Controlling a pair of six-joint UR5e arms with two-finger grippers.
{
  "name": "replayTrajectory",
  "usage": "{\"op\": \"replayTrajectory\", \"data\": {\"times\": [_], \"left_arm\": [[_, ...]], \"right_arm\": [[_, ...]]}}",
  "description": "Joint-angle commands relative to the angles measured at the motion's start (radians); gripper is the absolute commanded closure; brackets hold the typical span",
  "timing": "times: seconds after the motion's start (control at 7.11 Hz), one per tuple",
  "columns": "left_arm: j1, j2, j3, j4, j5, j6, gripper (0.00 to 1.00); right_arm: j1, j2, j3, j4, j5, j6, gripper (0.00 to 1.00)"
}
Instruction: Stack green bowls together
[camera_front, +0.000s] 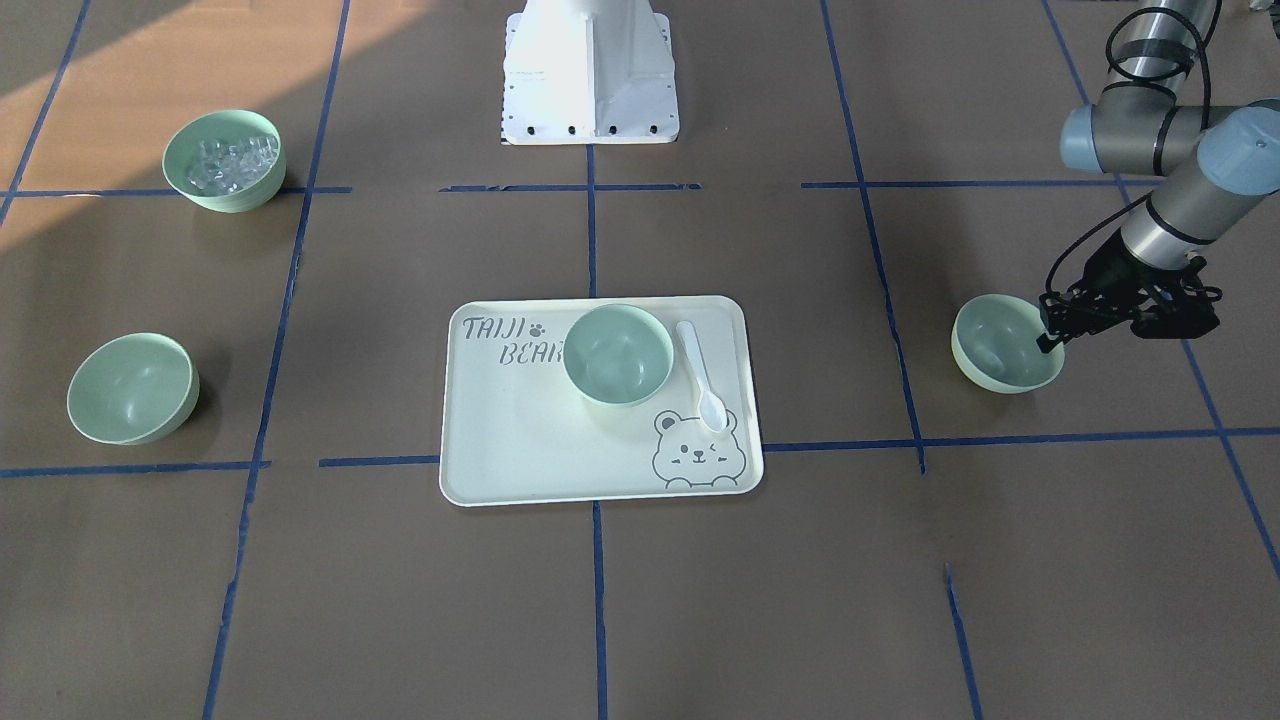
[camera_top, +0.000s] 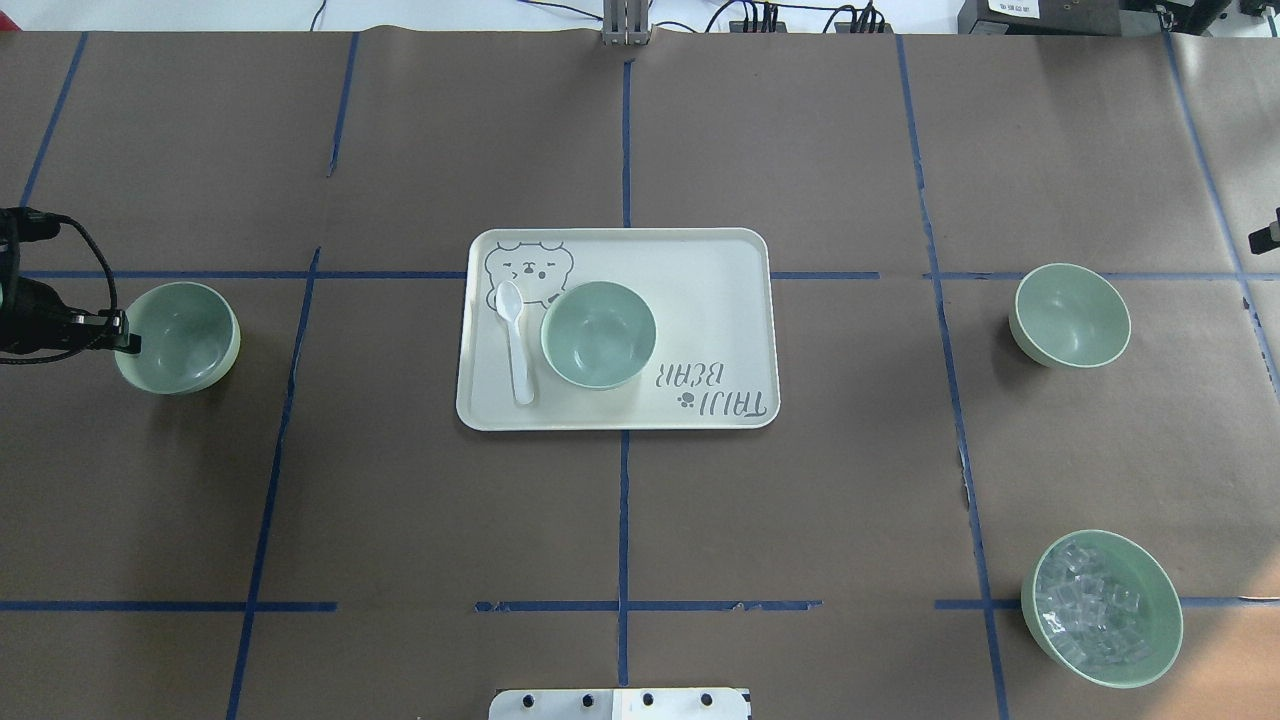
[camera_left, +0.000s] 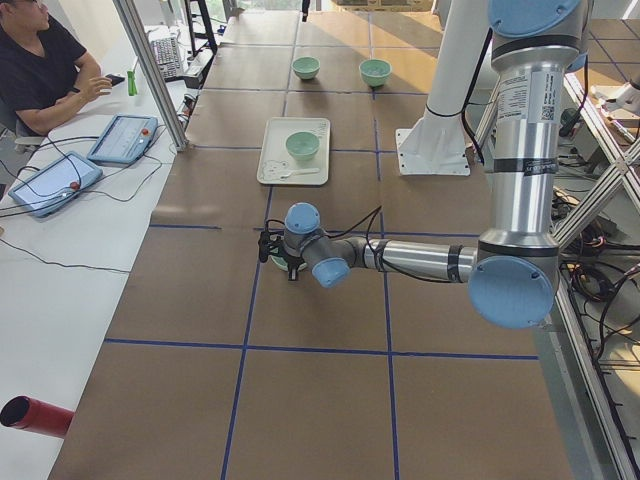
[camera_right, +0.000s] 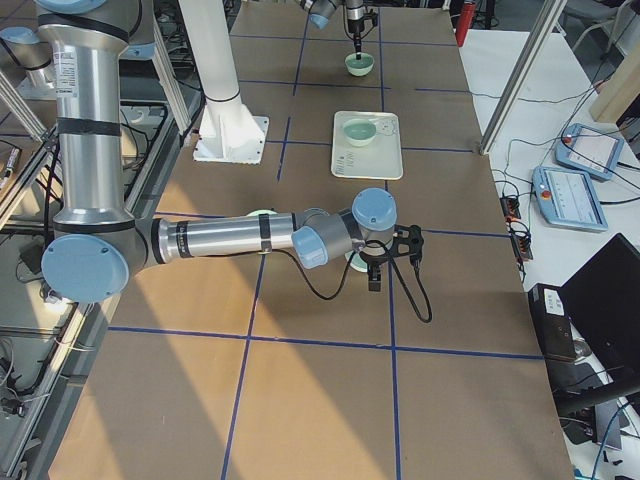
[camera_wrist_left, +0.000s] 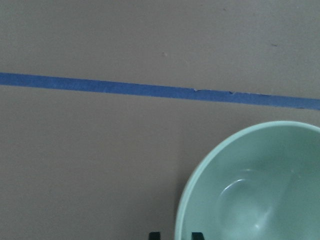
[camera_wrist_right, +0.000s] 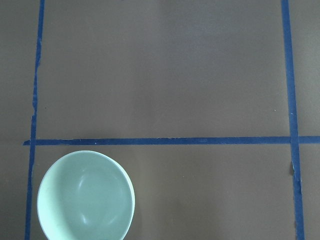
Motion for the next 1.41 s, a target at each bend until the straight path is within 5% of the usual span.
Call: {"op": "replayTrajectory", "data": {"times": [0.0, 0.56, 0.98, 1.27], "left_arm": [[-0.007, 0.003, -0.098, 0.084, -0.124, -0.014, 1.00], [-0.018, -0.153, -0.289, 0.398, -0.139, -0.195, 1.00], [-0.018, -0.281, -0.294, 0.483, -0.137, -0.299, 1.00], [-0.015, -0.331, -0.300, 0.499, -0.136, -0.368, 1.00]], "right_arm": [[-0.020, 0.010, -0.004, 0.004, -0.010, 0.005, 0.00], [-0.129, 0.039, -0.012, 0.010, -0.087, 0.076, 0.00], [-0.253, 0.036, -0.189, 0.388, -0.183, 0.330, 0.00], [-0.313, 0.038, -0.214, 0.413, -0.230, 0.344, 0.00]]}}
